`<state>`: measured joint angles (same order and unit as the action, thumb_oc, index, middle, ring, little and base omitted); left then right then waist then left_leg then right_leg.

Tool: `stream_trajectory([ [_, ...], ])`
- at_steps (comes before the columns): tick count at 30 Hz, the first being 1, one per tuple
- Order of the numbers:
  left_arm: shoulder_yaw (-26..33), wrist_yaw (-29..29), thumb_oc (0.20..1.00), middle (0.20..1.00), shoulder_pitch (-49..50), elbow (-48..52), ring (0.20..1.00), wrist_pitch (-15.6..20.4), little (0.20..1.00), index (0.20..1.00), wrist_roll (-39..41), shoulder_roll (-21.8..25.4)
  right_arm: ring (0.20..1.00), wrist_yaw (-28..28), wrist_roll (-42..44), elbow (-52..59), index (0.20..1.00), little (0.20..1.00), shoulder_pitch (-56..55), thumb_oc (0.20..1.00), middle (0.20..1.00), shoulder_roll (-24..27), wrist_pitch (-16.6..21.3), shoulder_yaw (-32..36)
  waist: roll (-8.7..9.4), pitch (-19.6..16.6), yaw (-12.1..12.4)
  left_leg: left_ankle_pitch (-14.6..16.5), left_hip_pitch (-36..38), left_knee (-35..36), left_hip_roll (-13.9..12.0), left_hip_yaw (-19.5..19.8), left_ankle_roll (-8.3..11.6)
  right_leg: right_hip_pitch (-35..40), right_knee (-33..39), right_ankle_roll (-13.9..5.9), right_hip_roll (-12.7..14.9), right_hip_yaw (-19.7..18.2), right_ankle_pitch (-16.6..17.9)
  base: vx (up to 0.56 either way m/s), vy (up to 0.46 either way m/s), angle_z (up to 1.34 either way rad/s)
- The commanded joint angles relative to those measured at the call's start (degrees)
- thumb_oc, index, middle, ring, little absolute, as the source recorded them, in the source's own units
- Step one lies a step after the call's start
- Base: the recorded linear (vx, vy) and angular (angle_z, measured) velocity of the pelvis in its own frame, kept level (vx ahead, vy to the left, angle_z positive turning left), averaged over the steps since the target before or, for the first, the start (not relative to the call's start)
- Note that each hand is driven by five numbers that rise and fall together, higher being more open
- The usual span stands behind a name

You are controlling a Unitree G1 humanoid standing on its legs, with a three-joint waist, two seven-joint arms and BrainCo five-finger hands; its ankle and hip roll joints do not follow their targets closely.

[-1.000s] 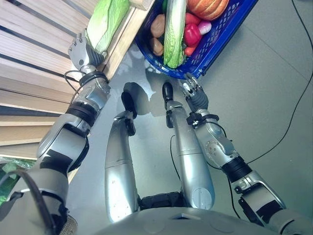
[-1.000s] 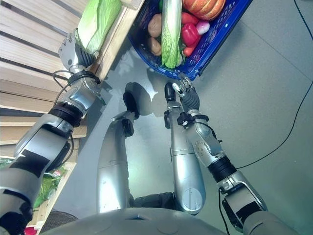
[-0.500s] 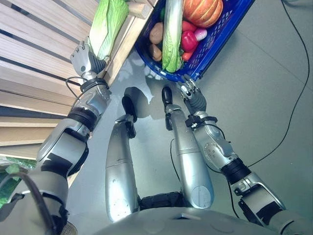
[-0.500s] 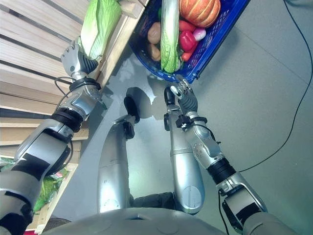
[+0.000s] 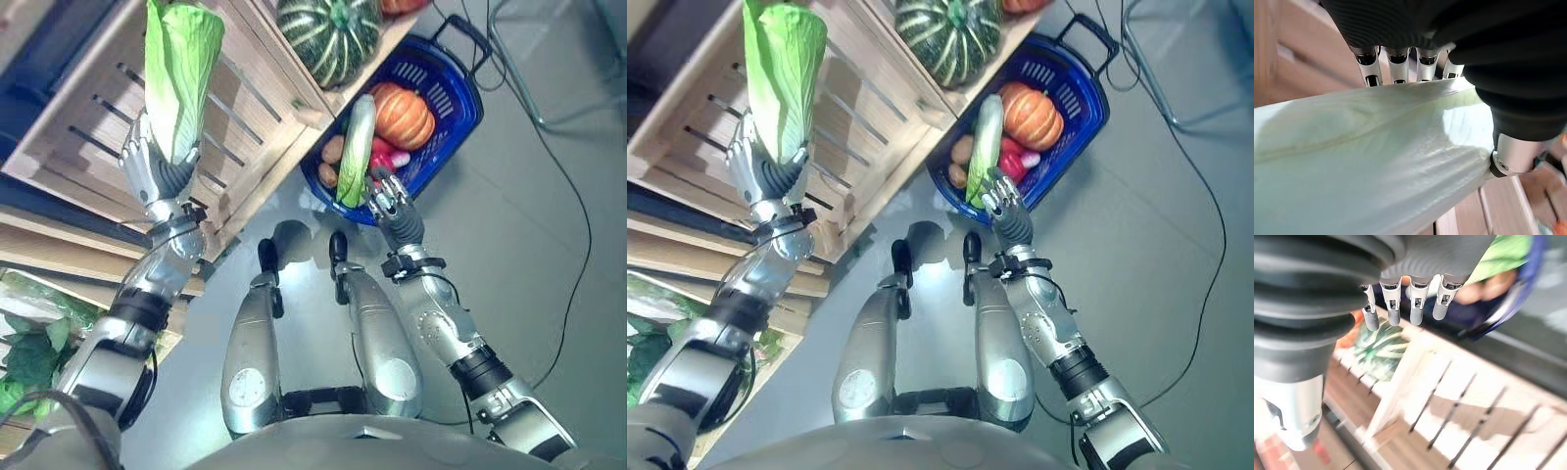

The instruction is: Pick up fruits and vegetables into the basket

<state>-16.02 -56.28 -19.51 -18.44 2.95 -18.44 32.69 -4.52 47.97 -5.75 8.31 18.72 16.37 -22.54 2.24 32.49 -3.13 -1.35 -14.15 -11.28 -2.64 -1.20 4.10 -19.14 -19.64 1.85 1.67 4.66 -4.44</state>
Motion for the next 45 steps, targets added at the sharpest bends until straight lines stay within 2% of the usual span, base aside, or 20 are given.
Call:
stream_trajectory([
  [1,3.7,0.9,0.2,0.2,4.3,7.4,0.2,5.7,0.2,0.2,-6.0,0.6,1.0,3.7,-2.6,6.5,1.0,1.0,-5.6,1.0,1.0,0.7,2.3,3.2,-1.12,-9.2,1.6,-0.4,0.4,3.0,4.9,2.2,-1.88,8.6,10.7,-2.83,-0.4,1.5,2.2,0.22,-0.01,0.3],
  [6,4.9,7.7,0.2,0.2,10.0,13.7,0.2,10.4,0.2,0.2,-6.2,-0.1,1.0,6.1,-4.2,8.5,1.0,1.0,-7.4,1.0,1.0,1.0,2.2,5.1,-1.51,-15.0,2.9,-1.7,7.4,10.3,4.9,4.2,-2.05,16.2,18.1,-3.14,0.3,2.8,4.3,0.14,0.014,0.24],
  [8,4.3,9.9,0.2,0.2,10.7,14.8,0.2,11.2,0.2,0.2,-6.3,-0.5,1.0,7.0,-4.8,8.8,1.0,1.0,-7.1,1.0,1.0,0.9,2.1,5.2,-1.54,-16.6,3.3,-2.0,8.7,11.5,4.9,4.8,-2.16,17.5,19.5,-3.26,0.4,3.0,4.8,0.09,0.026,0.24],
  [13,1.1,18.2,0.2,0.2,11.5,17.4,0.2,13.4,0.2,0.2,-4.7,-1.2,1.0,9.5,-4.8,9.7,1.0,1.0,-5.8,1.0,1.0,1.1,0.5,5.1,-1.44,-21.0,4.3,-2.1,12.1,14.2,4.7,5.9,-2.59,20.9,23.5,-3.83,1.0,3.5,6.5,0.08,0.02,0.09],
  [16,0.2,20.5,0.2,0.2,11.5,17.8,0.2,14.0,0.2,0.2,-3.6,-1.3,1.0,10.7,-4.2,9.5,1.0,1.0,-5.4,1.0,1.0,1.1,0.3,4.9,-1.42,-22.1,4.6,-2.2,13.0,14.9,4.7,6.2,-2.74,21.8,24.5,-3.98,1.1,3.6,6.9,0.07,0.009,0.03],
  [17,-2.1,24.8,0.2,0.2,10.9,18.1,0.2,14.6,0.2,0.2,-2.2,-1.3,1.0,12.0,-3.6,9.8,1.0,1.0,-4.1,1.0,1.0,1.0,-0.8,4.4,-1.4,-23.8,5.0,-2.0,14.2,15.7,4.3,6.1,-2.88,22.4,24.6,-4.3,1.3,4.0,6.8,0.07,0.003,0.04],
  [18,-3.2,26.5,0.2,0.2,10.7,18.2,0.2,15.0,0.2,0.2,-2.4,-1.3,1.0,12.8,-2.8,9.8,1.0,1.0,-3.5,1.0,1.0,1.1,-1.3,4.1,-1.34,-24.4,5.0,-1.7,14.7,15.9,4.3,6.0,-3.01,22.8,24.6,-4.43,1.3,4.0,6.7,0.07,0.003,0.04],
  [20,-4.1,27.7,0.2,0.2,10.5,18.3,0.2,15.2,0.2,0.2,-2.0,-1.2,1.0,13.6,-2.4,9.8,1.0,1.0,-3.1,1.0,1.0,1.0,-1.7,3.9,-1.29,-24.7,5.0,-1.5,15.0,16.0,4.2,5.9,-3.06,23.0,24.6,-4.51,1.4,4.1,6.6,0.04,0.004,0.01],
  [21,-6.0,31.0,0.2,0.2,10.4,19.1,0.2,15.7,0.2,0.2,-0.9,-0.7,1.0,16.1,-1.2,10.2,1.0,1.0,-2.3,1.0,1.0,1.5,-3.0,3.2,-1.26,-25.4,5.0,-1.1,15.9,16.1,4.1,5.4,-3.29,23.4,24.6,-4.65,1.4,4.2,6.5,0.06,0.011,0.04],
  [24,-8.7,34.9,0.2,0.2,10.0,19.0,0.2,16.7,0.2,0.2,1.6,-0.1,1.0,19.6,0.8,10.6,1.0,1.0,-1.4,1.0,1.0,2.4,-3.4,1.9,-1.2,-26.3,5.1,-0.7,16.8,16.3,4.0,5.1,-3.51,24.2,24.6,-4.89,1.4,4.5,6.2,0.06,0.005,0.07],
  [29,-10.8,38.9,0.2,0.2,9.6,19.7,0.2,18.2,0.2,0.2,3.0,0.5,1.0,21.8,3.6,11.4,1.0,1.0,-0.5,1.0,1.0,2.9,-4.1,0.7,-1.13,-27.0,5.0,-0.1,17.4,16.3,3.9,4.5,-3.77,24.5,24.6,-5.2,1.6,4.3,6.0,0.01,0.0,0.01],
  [31,-12.2,41.1,0.2,0.2,9.4,20.3,0.2,20.0,0.2,0.2,4.1,1.1,1.0,23.3,4.6,12.2,1.0,1.0,-0.2,1.0,1.0,3.3,-4.4,-0.3,-1.18,-27.5,5.0,0.2,17.6,16.3,3.9,4.2,-4.02,24.4,24.6,-5.42,1.6,3.9,6.1,0.02,-0.004,0.0],
  [36,-13.6,43.7,0.2,0.2,9.1,21.7,0.2,21.5,0.2,0.2,4.7,1.9,1.0,24.4,5.3,12.8,1.0,1.0,-0.4,1.0,1.0,4.3,-4.6,-1.5,-1.34,-28.0,4.7,0.5,17.8,16.3,3.7,3.7,-4.26,24.3,24.6,-5.75,1.7,3.4,6.1,0.01,0.001,-0.01],
  [45,-15.4,46.9,0.2,0.2,8.6,22.8,0.2,20.9,0.2,0.2,6.5,3.1,1.0,26.3,8.2,13.2,1.0,1.0,-0.1,1.0,1.0,5.1,-4.6,-2.9,-1.34,-28.6,4.6,0.6,17.7,16.3,3.8,3.6,-4.72,23.9,24.6,-6.01,1.6,2.6,6.3,0.0,0.0,0.0],
])
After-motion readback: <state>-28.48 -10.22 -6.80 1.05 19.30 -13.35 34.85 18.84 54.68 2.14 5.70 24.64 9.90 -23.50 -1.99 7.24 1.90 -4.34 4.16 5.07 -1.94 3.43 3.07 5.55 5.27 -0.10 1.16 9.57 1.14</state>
